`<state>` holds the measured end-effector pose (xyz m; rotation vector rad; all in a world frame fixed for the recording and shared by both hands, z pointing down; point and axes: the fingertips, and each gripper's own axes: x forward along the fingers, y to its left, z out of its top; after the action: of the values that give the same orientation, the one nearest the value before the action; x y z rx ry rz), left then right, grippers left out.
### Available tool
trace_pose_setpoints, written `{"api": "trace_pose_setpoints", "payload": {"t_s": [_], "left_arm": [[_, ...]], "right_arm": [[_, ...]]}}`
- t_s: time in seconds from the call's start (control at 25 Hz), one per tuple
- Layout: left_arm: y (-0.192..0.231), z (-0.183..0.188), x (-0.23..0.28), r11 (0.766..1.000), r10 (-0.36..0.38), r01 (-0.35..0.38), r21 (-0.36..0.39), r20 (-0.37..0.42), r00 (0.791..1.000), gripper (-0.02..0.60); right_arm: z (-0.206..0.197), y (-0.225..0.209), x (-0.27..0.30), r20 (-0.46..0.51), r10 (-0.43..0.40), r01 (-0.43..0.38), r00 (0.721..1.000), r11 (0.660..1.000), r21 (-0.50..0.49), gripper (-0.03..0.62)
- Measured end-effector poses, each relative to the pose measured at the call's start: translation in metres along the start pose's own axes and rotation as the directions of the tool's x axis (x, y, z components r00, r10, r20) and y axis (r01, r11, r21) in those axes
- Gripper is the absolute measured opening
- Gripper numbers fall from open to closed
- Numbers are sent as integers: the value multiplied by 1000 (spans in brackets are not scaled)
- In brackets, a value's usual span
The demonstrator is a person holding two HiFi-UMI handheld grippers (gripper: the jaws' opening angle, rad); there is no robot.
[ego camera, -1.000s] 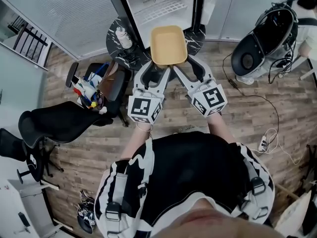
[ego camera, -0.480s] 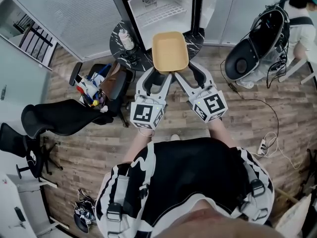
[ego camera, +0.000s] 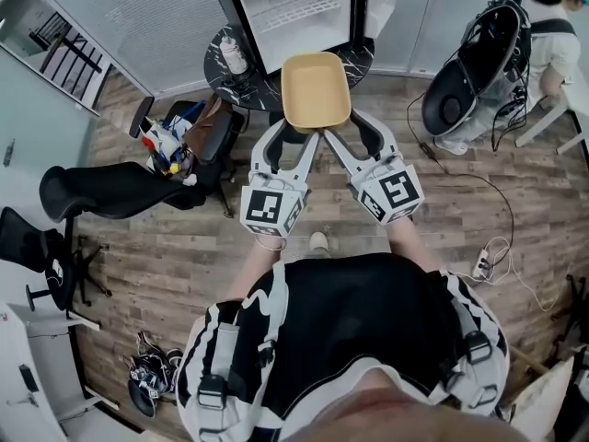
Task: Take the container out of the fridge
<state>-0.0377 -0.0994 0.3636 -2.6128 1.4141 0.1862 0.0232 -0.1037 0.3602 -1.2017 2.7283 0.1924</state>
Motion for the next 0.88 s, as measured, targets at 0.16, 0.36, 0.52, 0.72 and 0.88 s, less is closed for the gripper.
{"api": "trace_pose_setpoints", "payload": {"t_s": [0.16,0.36,0.52,0.72,0.88], "left_arm": [[-26,4,-17,1000,5,-5,-6,2,1000,218],[-55,5,-39,1000,16,-16,-12,-5,1000,218],[-74,7,-57,999,28,-28,-23,-6,1000,218],[-93,8,-76,999,37,-37,-30,-7,999,218],[-106,13,-87,999,43,-43,-27,-2,999,218]], "right_arm": [[5,10,-29,-8,3,-3,1000,1000,1,230],[6,23,-62,-16,13,-13,1000,1000,11,230],[9,35,-84,-16,22,-21,1000,1000,20,230],[11,49,-108,-18,30,-30,999,999,22,230],[16,56,-123,-16,35,-34,999,999,25,231]]}}
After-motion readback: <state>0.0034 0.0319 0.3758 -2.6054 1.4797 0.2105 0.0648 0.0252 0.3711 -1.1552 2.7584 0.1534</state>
